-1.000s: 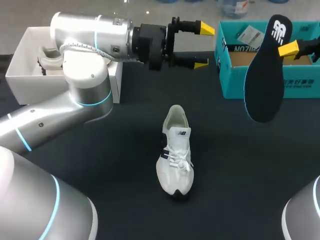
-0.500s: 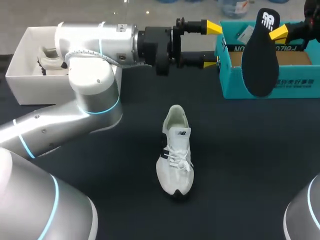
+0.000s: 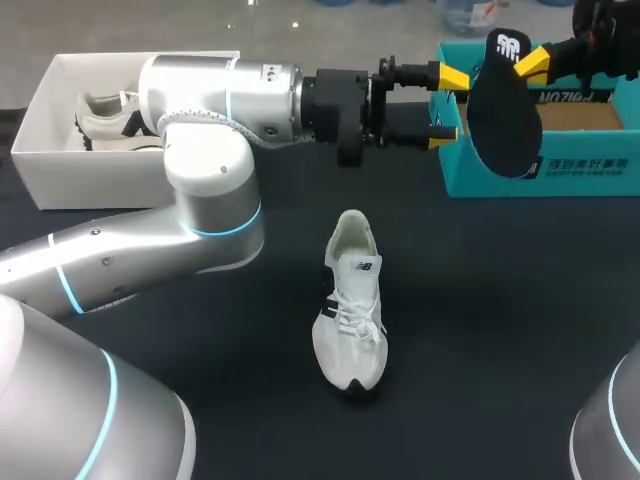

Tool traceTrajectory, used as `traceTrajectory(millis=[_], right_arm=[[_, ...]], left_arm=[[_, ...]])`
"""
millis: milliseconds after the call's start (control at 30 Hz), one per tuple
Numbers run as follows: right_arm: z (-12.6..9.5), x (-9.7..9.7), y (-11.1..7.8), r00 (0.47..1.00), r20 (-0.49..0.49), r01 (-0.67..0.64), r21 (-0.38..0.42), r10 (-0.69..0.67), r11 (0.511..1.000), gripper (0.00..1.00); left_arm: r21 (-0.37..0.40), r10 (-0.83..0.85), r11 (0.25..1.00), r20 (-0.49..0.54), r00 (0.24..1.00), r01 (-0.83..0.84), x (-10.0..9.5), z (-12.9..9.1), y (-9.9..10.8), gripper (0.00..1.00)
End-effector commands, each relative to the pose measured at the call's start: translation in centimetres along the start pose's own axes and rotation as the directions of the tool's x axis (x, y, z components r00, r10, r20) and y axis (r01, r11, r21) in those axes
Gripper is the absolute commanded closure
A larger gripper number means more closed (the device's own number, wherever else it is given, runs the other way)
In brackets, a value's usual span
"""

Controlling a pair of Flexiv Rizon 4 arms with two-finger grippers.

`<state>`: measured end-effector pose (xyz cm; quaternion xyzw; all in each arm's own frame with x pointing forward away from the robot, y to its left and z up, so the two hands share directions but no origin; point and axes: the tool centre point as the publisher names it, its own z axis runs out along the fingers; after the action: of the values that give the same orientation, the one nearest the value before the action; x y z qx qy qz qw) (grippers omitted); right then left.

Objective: Take the shoe out of the shoebox, open the shoe tongue, remove and reinsert the insole, then place the shoe into the shoebox

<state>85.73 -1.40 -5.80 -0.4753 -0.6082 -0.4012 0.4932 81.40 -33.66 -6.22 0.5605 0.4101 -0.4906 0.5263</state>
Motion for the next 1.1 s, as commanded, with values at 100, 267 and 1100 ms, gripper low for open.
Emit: traceTrajectory(millis=[100,267,1100], right_arm=[[1.2,-0.4,1.4,1.000,0.006,-0.017,0.133,0.016,0.991,1.00],[1.9,-0.5,2.0,1.000,0.010,-0.018,0.148,0.017,0.989,1.00],[1.9,-0.5,2.4,1.000,0.003,-0.005,0.116,0.004,0.993,1.00]], left_arm=[[-0.009,0.022,1.000,0.017,1.000,-0.022,-0.1,2.3,0.2,0.00],[-0.011,0.023,1.000,0.035,0.999,-0.023,-0.3,2.8,-0.1,0.00],[-0.075,-0.017,0.997,0.048,0.999,0.020,1.1,2.8,0.0,1.00]])
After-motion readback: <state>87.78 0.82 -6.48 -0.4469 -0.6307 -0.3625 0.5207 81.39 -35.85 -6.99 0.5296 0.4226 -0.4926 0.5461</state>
